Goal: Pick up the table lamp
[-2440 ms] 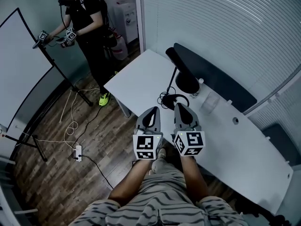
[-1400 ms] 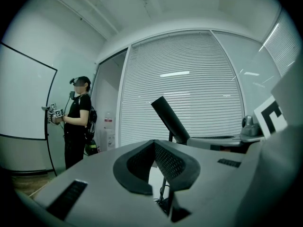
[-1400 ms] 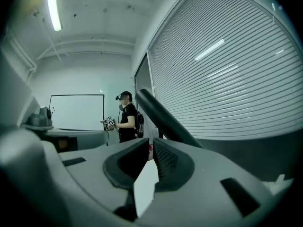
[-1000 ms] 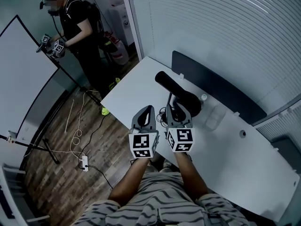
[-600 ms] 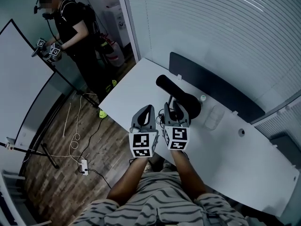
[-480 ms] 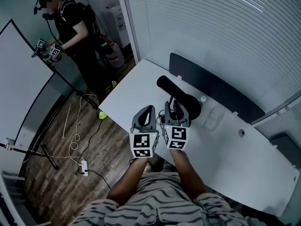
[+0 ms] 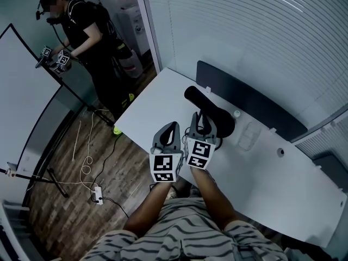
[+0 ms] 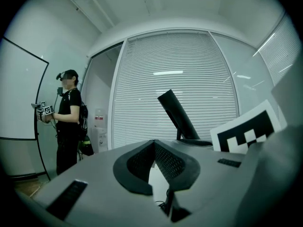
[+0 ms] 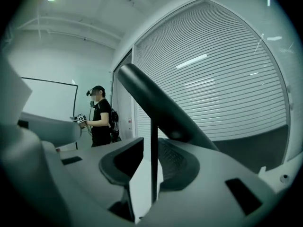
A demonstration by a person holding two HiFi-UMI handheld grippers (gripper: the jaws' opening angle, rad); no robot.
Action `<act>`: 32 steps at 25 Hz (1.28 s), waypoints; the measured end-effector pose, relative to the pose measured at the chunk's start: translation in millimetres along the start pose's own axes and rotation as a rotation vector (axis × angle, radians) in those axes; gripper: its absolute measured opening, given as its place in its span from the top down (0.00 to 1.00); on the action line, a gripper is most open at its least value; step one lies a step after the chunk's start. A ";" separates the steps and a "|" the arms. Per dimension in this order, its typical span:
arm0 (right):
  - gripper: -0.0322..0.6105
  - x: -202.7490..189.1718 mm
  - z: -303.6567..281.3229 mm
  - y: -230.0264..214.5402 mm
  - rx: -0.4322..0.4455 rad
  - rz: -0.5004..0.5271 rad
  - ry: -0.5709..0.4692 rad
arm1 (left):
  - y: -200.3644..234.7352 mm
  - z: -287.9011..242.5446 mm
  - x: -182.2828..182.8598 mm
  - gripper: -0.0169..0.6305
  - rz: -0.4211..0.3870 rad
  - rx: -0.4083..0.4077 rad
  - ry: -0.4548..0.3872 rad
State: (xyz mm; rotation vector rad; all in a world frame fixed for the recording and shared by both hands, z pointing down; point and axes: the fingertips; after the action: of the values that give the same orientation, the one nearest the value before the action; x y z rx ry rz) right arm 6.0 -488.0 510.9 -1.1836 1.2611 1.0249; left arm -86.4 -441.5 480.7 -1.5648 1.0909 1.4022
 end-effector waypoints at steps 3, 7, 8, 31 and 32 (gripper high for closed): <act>0.81 -1.5 -6.6 -0.6 -0.036 0.017 -0.007 | 11.6 -0.1 -0.4 0.96 0.004 0.018 -0.001; 0.82 -1.5 -14.0 -4.3 -0.073 0.048 -0.013 | 14.2 -2.4 -1.2 0.96 -0.009 0.004 -0.002; 0.84 -1.7 -15.5 -5.1 -0.084 0.057 -0.007 | 13.9 -3.5 -2.0 0.96 -0.010 -0.001 -0.001; 0.87 13.4 14.9 -40.3 0.064 -0.012 -0.105 | -4.9 -20.6 -16.4 0.96 -0.030 -0.079 0.024; 0.87 15.4 15.2 -41.9 0.069 -0.015 -0.109 | -8.1 -22.0 -15.8 0.96 -0.032 -0.086 0.023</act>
State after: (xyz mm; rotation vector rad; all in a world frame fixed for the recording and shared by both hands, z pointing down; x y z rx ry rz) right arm 50.6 -479.7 497.9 -1.0690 1.1906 1.0135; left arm -71.7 -457.4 498.9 -1.6556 1.0265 1.4292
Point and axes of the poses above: the fingertips, and each gripper's own axes: z backward along the fingers, y to its left, x out of its top, and after that the axes turned 3 degrees about x, right-handed
